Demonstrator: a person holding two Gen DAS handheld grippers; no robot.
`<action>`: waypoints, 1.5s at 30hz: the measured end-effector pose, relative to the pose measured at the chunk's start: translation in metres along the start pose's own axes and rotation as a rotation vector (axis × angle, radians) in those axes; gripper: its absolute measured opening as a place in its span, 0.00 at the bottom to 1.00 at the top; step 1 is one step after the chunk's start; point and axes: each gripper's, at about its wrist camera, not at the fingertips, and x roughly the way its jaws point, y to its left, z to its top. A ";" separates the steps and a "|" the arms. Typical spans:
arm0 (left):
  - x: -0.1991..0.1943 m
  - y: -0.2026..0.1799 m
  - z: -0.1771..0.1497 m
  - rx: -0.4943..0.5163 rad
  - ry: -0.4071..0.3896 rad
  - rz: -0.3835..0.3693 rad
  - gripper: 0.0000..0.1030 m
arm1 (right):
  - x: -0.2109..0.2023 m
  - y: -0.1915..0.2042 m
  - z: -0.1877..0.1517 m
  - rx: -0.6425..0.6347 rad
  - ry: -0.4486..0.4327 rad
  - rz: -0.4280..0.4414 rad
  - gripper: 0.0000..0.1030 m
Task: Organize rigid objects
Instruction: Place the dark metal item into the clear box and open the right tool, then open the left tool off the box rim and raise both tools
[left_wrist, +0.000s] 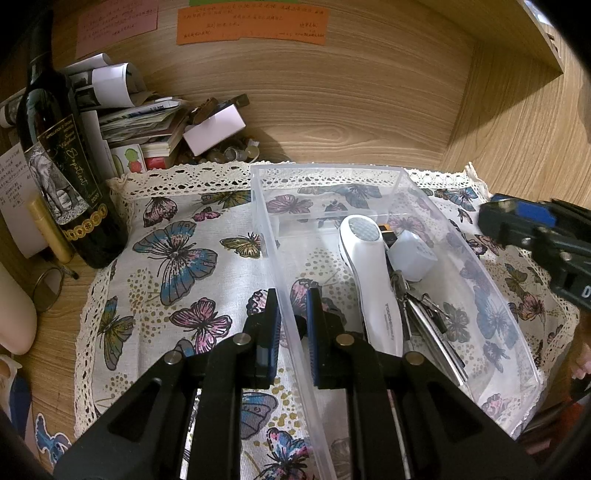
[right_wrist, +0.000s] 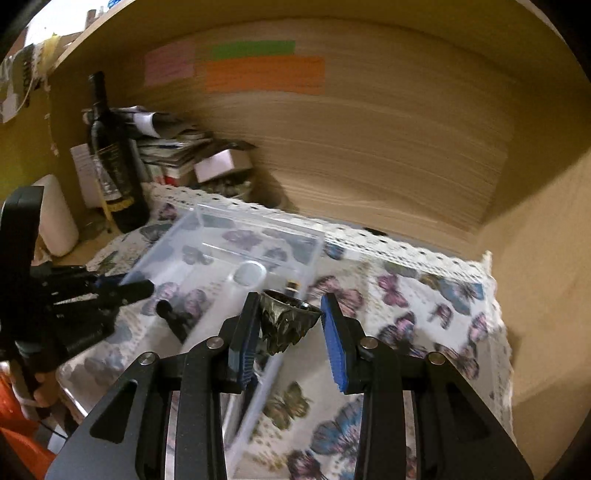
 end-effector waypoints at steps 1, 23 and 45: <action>0.000 0.000 0.000 0.000 0.000 0.000 0.11 | 0.004 0.002 0.001 -0.007 0.007 0.009 0.29; -0.006 -0.001 0.002 0.001 -0.011 0.016 0.11 | 0.041 0.008 0.014 0.001 0.087 0.044 0.50; -0.106 -0.059 0.004 0.077 -0.325 0.053 0.89 | -0.086 -0.008 -0.012 0.056 -0.234 -0.011 1.00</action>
